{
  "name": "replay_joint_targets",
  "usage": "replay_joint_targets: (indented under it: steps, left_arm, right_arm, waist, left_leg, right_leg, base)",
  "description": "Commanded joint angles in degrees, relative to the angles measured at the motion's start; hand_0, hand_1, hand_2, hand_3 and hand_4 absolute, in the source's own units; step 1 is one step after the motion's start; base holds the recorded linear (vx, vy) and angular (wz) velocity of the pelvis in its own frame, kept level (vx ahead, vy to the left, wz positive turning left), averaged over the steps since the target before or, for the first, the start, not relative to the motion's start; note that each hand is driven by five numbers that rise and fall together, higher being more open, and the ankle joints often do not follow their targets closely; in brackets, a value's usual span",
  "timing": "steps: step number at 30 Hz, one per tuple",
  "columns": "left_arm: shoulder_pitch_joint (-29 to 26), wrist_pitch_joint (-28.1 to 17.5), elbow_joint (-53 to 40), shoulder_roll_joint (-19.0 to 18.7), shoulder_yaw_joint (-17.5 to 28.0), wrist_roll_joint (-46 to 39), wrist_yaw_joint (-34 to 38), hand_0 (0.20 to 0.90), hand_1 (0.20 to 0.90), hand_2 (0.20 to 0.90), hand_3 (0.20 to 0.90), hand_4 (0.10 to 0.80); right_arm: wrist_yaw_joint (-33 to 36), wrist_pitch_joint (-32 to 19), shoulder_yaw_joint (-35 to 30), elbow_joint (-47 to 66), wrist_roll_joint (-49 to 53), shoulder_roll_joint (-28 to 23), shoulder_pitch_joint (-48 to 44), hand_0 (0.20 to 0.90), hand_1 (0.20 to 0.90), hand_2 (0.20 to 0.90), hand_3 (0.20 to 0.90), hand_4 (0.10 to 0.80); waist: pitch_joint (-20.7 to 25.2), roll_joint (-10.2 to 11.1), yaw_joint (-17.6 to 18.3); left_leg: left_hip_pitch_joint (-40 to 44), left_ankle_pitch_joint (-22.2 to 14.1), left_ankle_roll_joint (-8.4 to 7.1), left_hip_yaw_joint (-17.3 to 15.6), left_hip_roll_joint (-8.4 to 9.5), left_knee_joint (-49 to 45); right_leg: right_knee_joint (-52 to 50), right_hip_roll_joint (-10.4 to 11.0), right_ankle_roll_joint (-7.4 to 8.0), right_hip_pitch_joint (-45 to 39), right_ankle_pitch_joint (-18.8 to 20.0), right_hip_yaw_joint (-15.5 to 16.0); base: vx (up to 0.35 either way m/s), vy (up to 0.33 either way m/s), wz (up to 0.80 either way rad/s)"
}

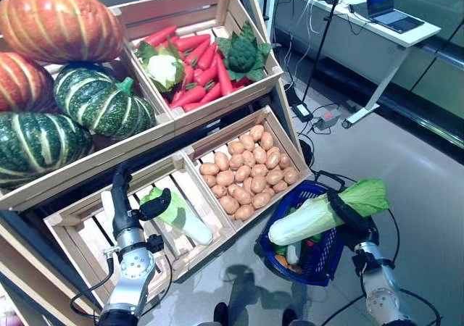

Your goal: Put vegetables into the basket

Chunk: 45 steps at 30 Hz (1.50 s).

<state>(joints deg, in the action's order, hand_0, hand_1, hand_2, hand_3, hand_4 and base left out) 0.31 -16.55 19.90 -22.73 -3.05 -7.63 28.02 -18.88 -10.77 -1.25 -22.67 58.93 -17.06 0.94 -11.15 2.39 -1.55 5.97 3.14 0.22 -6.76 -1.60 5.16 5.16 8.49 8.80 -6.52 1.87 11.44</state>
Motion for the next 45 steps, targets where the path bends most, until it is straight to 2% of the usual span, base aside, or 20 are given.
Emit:
replay_joint_targets:
  steps: [1, 6, 11, 15, 18, 19, 22, 25, 26, 30, 31, 38, 40, 45]
  left_arm:
    - [-2.9, -0.81, -0.93, -1.29, -0.47, -3.5, -4.43, 0.9, 0.9, 0.9, 0.9, 0.8]
    - [-1.74, -1.09, -0.02, -0.67, -1.03, -4.33, -6.54, 0.9, 0.9, 0.9, 0.9, 0.8]
    - [-1.87, -3.42, -2.61, -1.96, -1.23, -1.29, -6.24, 0.9, 0.9, 0.9, 0.9, 0.8]
    - [-3.27, -1.71, -3.45, -3.56, -2.2, -1.87, -6.95, 0.9, 0.9, 0.9, 0.9, 0.8]
    - [-6.6, -1.92, -1.8, -4.79, -3.3, -2.81, -5.22, 0.9, 0.9, 0.9, 0.9, 0.8]
    - [-6.87, -1.97, -1.63, -4.84, -3.32, -2.81, -4.95, 0.9, 0.9, 0.9, 0.9, 0.8]
    - [-9.89, -4.64, 0.26, -5.46, -3.48, -2.74, -0.35, 0.9, 0.9, 0.9, 0.9, 0.8]
    - [-10.76, -6.76, -0.34, -5.85, -3.37, -2.63, 1.38, 0.9, 0.9, 0.9, 0.9, 0.8]
    - [-11.28, -7.7, -0.86, -6.08, -3.6, -2.43, 1.91, 0.9, 0.9, 0.9, 0.9, 0.8]
    - [-13.07, -9.23, -2.33, -6.4, -4.31, -2.83, 3.16, 0.9, 0.9, 0.9, 0.9, 0.8]
    - [-13.93, -9.79, -2.95, -6.4, -4.77, -3.0, 3.71, 0.9, 0.9, 0.9, 0.9, 0.8]
    - [-16.94, -11.12, -4.16, -6.7, -7.24, -3.19, 5.47, 0.9, 0.9, 0.9, 0.9, 0.8]
    - [-17.72, -12.22, -4.09, -7.0, -7.76, -4.21, 5.52, 0.9, 0.9, 0.9, 0.9, 0.8]
    - [-19.31, -13.67, -4.83, -6.98, -9.08, -4.37, 6.03, 0.9, 0.9, 0.9, 0.9, 0.8]
  right_arm:
    - [3.16, -9.25, -3.52, 3.74, -1.19, -2.69, -6.93, 0.3, 0.3, 0.3, 0.3, 0.4]
    - [7.22, -9.47, -4.55, 2.2, -8.26, -7.09, -9.13, 0.3, 0.3, 0.3, 0.3, 0.4]
    - [10.33, -8.96, -4.16, -4.64, -15.36, -13.92, -11.67, 0.3, 0.3, 0.3, 0.3, 0.4]
    - [12.86, -7.99, -3.82, -10.04, -16.43, -17.05, -15.53, 0.3, 0.3, 0.3, 0.3, 0.4]
    - [16.98, -8.21, -1.61, -13.1, -19.95, -19.29, -20.63, 0.3, 0.3, 0.3, 0.3, 0.4]
    - [17.14, -8.07, -1.43, -13.3, -20.11, -19.39, -21.01, 0.3, 0.3, 0.3, 0.3, 0.4]
    - [18.55, -8.24, 1.6, -19.55, -21.52, -21.22, -27.27, 0.3, 0.3, 0.3, 0.3, 0.4]
    - [18.47, -8.51, 2.59, -22.84, -20.56, -21.95, -30.45, 0.3, 0.3, 0.3, 0.3, 0.4]
    - [18.5, -8.95, 2.98, -24.66, -19.79, -22.31, -32.44, 0.3, 0.3, 0.3, 0.3, 0.4]
    - [17.97, -8.3, 3.11, -27.39, -15.91, -23.3, -36.86, 0.3, 0.3, 0.3, 0.3, 0.4]
    - [18.04, -8.34, 3.02, -28.68, -15.6, -22.95, -38.56, 0.3, 0.3, 0.3, 0.3, 0.4]
    - [17.41, -6.22, 5.03, -32.42, -15.08, -22.98, -43.97, 0.3, 0.3, 0.3, 0.3, 0.4]
    - [18.7, -3.52, 6.04, -33.94, -15.32, -23.0, -46.03, 0.3, 0.3, 0.3, 0.3, 0.4]
    - [18.17, -2.08, 7.12, -36.95, -13.99, -22.05, -48.63, 0.3, 0.3, 0.3, 0.3, 0.4]
  waist:
    - [6.32, -0.2, -0.12]
    - [6.75, -0.17, -0.64]
    - [6.94, 0.32, -1.77]
    - [5.87, 0.37, -2.91]
    - [2.08, 0.41, -3.7]
    - [1.9, 0.39, -3.67]
    - [-3.57, -0.12, -4.59]
    - [-6.09, -0.76, -5.13]
    - [-7.37, -1.23, -5.5]
    - [-10.42, -2.57, -5.84]
    - [-11.85, -3.16, -5.89]
    - [-15.12, -4.37, -5.87]
    - [-15.98, -5.13, -5.69]
    - [-16.91, -6.32, -5.42]
  left_leg:
    - [-0.47, -4.23, 0.33, 1.9, -0.28, -0.16]
    - [0.06, -4.22, -0.31, 1.5, -1.1, -0.16]
    - [0.29, -4.23, -0.77, 1.62, -1.54, -0.16]
    - [-0.48, -4.1, -1.0, 2.02, -1.71, -1.59]
    - [-7.26, -6.45, -1.35, 3.37, -1.31, -12.4]
    - [-7.87, -6.76, -1.35, 3.45, -1.32, -13.17]
    - [-14.86, -11.25, -1.45, 3.19, -2.35, -25.88]
    - [-20.02, -13.16, -1.09, 3.31, -2.47, -32.78]
    - [-22.17, -15.05, -1.31, 4.15, -2.31, -36.06]
    - [-28.4, -17.56, -0.54, 4.99, -1.44, -44.03]
    - [-31.08, -18.82, 0.15, 5.13, -1.09, -47.79]
    - [-39.57, -23.12, 1.85, 4.88, -0.11, -59.6]
    - [-42.78, -24.34, 2.42, 4.93, 0.28, -63.23]
    - [-47.69, -25.32, 2.88, 5.08, 0.43, -67.98]
  right_leg:
    - [-1.74, -2.39, -3.69, 0.37, -0.03, 0.68]
    - [-0.38, -2.97, -4.31, -1.17, -0.23, 0.8]
    - [-0.16, -3.1, -4.7, -1.96, -0.71, 1.65]
    - [-2.95, -2.79, -4.97, -1.54, -2.27, 2.63]
    - [-11.74, -1.85, -5.89, 3.38, -5.58, 3.62]
    - [-12.25, -1.79, -5.94, 3.85, -5.8, 3.68]
    - [-22.56, -0.88, -8.04, 9.02, -10.14, 4.84]
    - [-29.73, 0.21, -9.75, 13.33, -12.58, 5.44]
    - [-33.42, 0.69, -9.96, 15.28, -14.31, 5.12]
    - [-43.01, 2.46, -11.29, 21.6, -17.15, 4.96]
    - [-47.91, 3.55, -11.68, 24.89, -18.39, 4.54]
    - [-61.29, 6.51, -12.07, 35.43, -22.46, 2.18]
    - [-65.01, 6.61, -12.41, 39.48, -23.62, 0.96]
    - [-69.76, 6.62, -12.75, 45.03, -24.99, -0.06]
  base:
    - [0.066, -0.083, -0.19]
    - [0.06, -0.073, -0.06]
    - [0.049, -0.075, 0.01]
    - [0.0, -0.071, 0.08]
    - [-0.194, -0.102, 0.18]
    - [-0.241, -0.101, 0.31]
    - [-0.209, -0.094, 0.28]
    - [-0.167, -0.033, 0.14]
    - [-0.152, -0.013, 0.1]
    - [-0.148, 0.029, 0.3]
    - [-0.167, 0.059, 0.24]
    - [-0.089, 0.021, 0.16]
    - [-0.088, 0.003, 0.09]
    - [-0.061, -0.005, 0.05]
